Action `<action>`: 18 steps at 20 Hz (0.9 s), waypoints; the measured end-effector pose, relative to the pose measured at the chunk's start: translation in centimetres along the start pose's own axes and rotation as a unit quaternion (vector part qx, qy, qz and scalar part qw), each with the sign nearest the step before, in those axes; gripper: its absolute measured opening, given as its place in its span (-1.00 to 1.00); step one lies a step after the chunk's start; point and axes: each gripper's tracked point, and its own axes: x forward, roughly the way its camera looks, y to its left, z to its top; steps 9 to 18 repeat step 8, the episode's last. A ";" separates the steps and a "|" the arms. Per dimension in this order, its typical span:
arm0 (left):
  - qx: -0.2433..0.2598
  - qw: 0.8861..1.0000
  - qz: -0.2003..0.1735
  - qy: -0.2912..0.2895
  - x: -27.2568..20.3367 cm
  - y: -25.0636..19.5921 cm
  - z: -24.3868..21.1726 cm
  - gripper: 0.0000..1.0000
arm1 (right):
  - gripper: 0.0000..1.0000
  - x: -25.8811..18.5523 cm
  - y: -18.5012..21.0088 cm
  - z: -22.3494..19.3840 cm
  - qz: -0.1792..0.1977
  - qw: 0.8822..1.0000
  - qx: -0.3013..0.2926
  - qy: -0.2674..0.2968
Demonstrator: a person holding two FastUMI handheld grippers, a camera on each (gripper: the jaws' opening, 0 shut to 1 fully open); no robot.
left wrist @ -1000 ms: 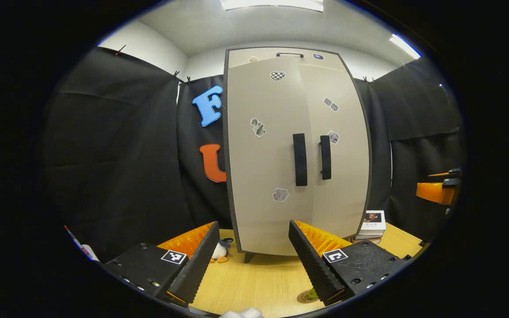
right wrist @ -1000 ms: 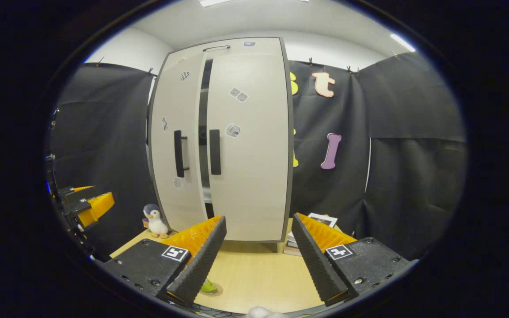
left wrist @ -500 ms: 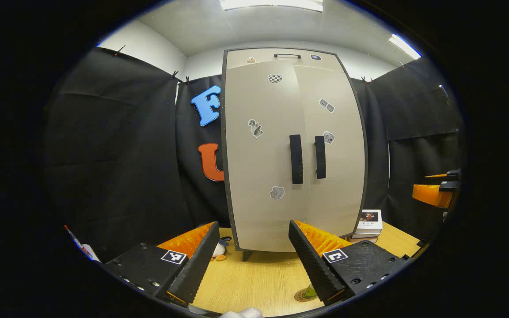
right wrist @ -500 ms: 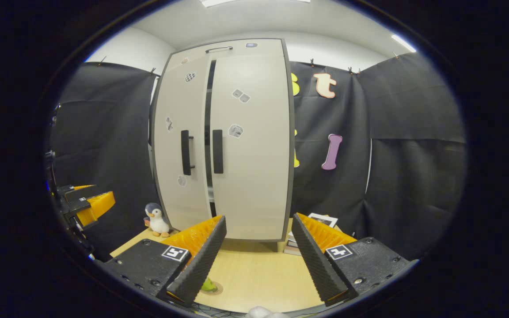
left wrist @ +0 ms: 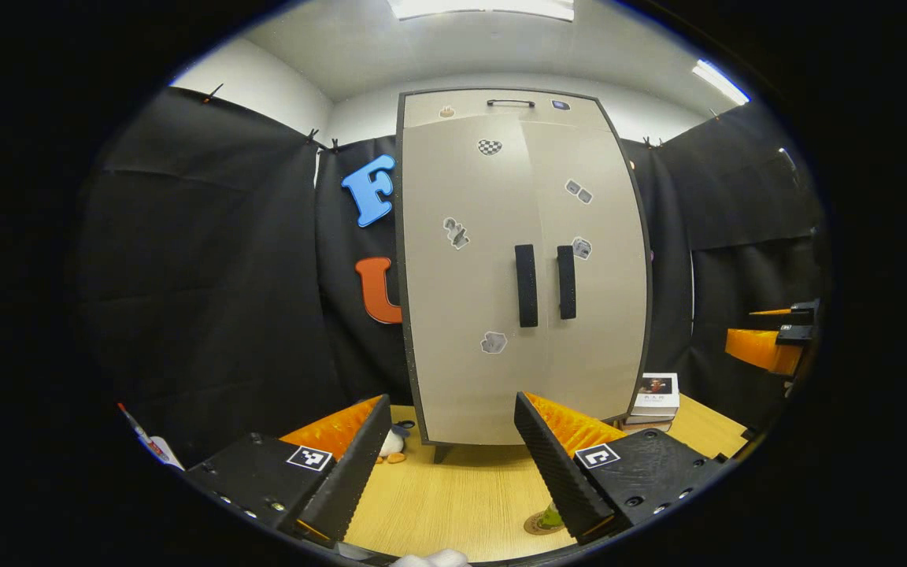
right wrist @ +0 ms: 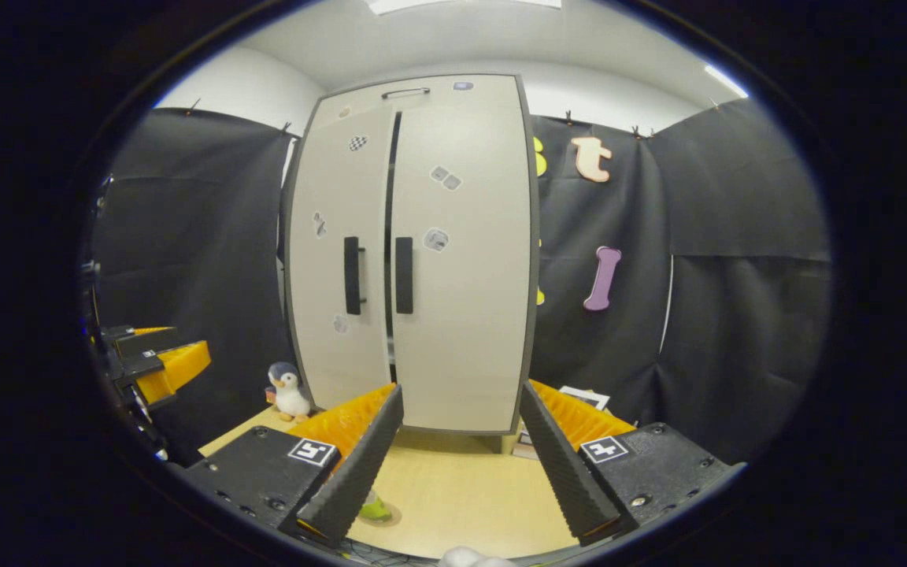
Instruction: Grasp the bottle in the cabinet with the left hand and place it on the coaster, then close the right door with the right hand and the left door with the left hand.
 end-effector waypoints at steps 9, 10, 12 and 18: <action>0.002 1.000 0.013 0.005 -0.4 -0.4 0.1 0.92 | 0.96 0.0 -0.2 0.4 0.015 1.000 -0.005 -0.003; 0.002 1.000 0.013 0.005 -0.4 -0.4 0.1 0.92 | 0.96 0.0 -0.2 0.4 0.015 1.000 -0.005 -0.003; 0.002 1.000 0.013 0.005 -0.4 -0.4 0.1 0.92 | 0.96 0.0 -0.2 0.4 0.015 1.000 -0.005 -0.003; 0.002 1.000 0.013 0.005 -0.4 -0.4 0.1 0.92 | 0.96 0.0 -0.2 0.4 0.015 1.000 -0.005 -0.003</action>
